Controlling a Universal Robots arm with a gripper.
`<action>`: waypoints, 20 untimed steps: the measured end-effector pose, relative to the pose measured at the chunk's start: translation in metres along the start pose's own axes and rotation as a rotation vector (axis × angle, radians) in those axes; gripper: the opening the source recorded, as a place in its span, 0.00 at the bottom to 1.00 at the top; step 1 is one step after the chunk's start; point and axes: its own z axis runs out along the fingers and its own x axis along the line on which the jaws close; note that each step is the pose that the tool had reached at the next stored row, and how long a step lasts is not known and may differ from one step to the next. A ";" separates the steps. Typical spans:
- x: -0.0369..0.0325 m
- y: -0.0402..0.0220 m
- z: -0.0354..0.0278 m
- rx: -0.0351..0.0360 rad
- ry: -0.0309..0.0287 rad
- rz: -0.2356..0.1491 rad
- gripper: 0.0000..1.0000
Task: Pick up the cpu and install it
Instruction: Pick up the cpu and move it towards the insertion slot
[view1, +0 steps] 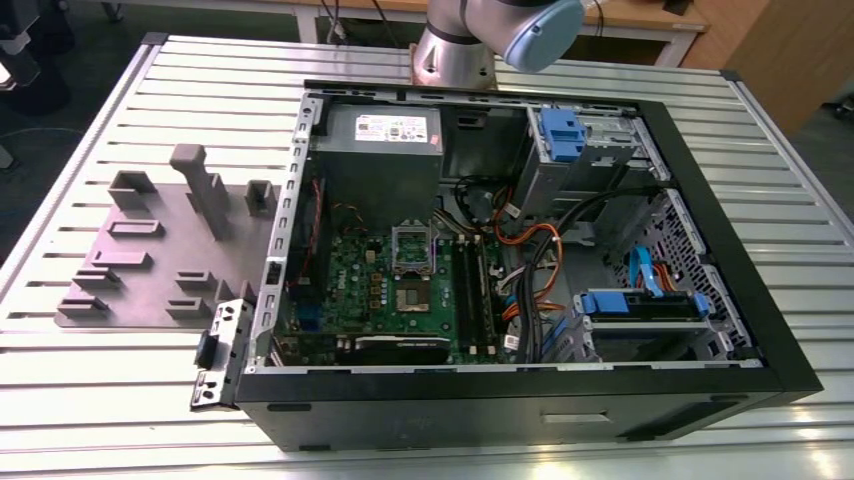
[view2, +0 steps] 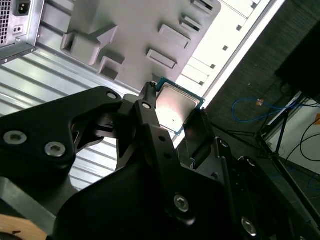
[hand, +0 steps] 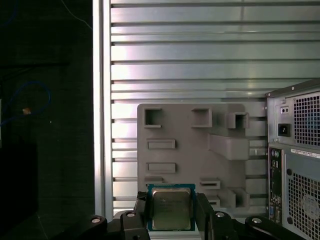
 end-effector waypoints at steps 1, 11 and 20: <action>-0.0005 0.0000 0.0000 0.0000 0.0000 0.000 0.47; -0.0032 0.0001 0.0000 0.0000 0.0000 0.000 0.47; -0.0066 0.0002 0.0000 0.0000 0.0000 0.000 0.47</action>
